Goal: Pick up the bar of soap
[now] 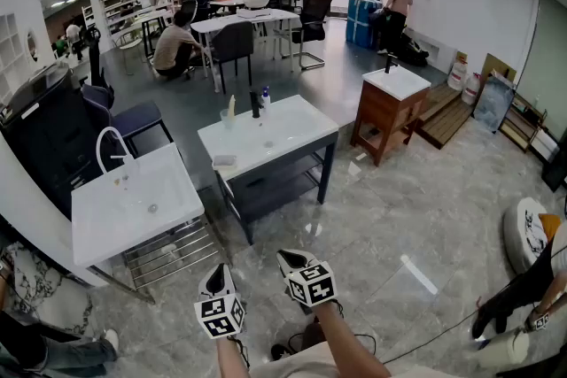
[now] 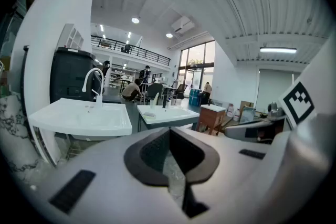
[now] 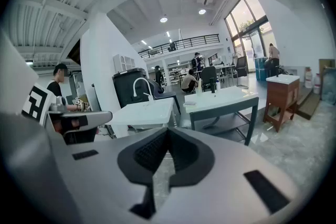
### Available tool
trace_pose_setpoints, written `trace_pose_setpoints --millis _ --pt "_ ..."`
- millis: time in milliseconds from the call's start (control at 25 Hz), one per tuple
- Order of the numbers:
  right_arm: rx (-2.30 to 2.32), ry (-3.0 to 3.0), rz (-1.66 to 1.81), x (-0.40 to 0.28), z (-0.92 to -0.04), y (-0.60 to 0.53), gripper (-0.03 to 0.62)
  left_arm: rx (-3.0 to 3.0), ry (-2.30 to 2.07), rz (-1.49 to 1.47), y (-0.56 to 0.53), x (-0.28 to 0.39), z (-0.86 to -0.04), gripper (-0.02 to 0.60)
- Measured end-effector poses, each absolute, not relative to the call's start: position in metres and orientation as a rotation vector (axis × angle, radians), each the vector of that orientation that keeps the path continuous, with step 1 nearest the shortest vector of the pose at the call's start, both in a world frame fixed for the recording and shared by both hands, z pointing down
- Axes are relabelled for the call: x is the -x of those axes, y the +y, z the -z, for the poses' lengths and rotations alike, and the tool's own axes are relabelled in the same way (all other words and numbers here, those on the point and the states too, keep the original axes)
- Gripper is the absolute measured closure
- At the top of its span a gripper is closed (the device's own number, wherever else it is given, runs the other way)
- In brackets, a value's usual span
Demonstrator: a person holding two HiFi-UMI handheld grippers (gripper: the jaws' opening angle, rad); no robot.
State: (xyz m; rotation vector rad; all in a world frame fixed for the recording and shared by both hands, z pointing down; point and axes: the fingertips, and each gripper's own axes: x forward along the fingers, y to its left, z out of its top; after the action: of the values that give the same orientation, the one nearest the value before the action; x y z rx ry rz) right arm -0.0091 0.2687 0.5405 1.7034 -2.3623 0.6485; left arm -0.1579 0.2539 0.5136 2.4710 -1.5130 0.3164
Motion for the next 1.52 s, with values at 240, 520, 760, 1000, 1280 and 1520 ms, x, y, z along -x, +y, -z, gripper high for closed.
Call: trace_pose_setpoints --millis 240,520,760,1000,1280,1520 --pt "-1.691 -2.368 -0.629 0.007 -0.537 0.268 0.588 -2.485 -1.489 -0.327 0.253 0.149 -0.516 0.577" --pt "-1.72 -2.381 -0.646 0.005 -0.529 0.264 0.588 -2.504 -1.479 -0.319 0.25 0.147 -0.507 0.577" --pt "-1.664 -2.457 -0.676 0.008 -0.53 0.254 0.588 -2.485 -1.48 -0.309 0.236 0.147 -0.513 0.577" --pt "-1.652 -2.484 -0.713 0.004 -0.527 0.23 0.588 -2.466 -1.489 -0.305 0.216 0.146 -0.512 0.577" --pt "-1.576 -2.49 -0.793 0.008 -0.545 0.197 0.588 -2.436 -1.487 -0.341 0.183 0.14 -0.518 0.577" --pt "-1.519 -2.56 -0.699 -0.003 -0.527 0.147 0.588 -2.445 -1.514 -0.351 0.136 0.126 -0.508 0.577"
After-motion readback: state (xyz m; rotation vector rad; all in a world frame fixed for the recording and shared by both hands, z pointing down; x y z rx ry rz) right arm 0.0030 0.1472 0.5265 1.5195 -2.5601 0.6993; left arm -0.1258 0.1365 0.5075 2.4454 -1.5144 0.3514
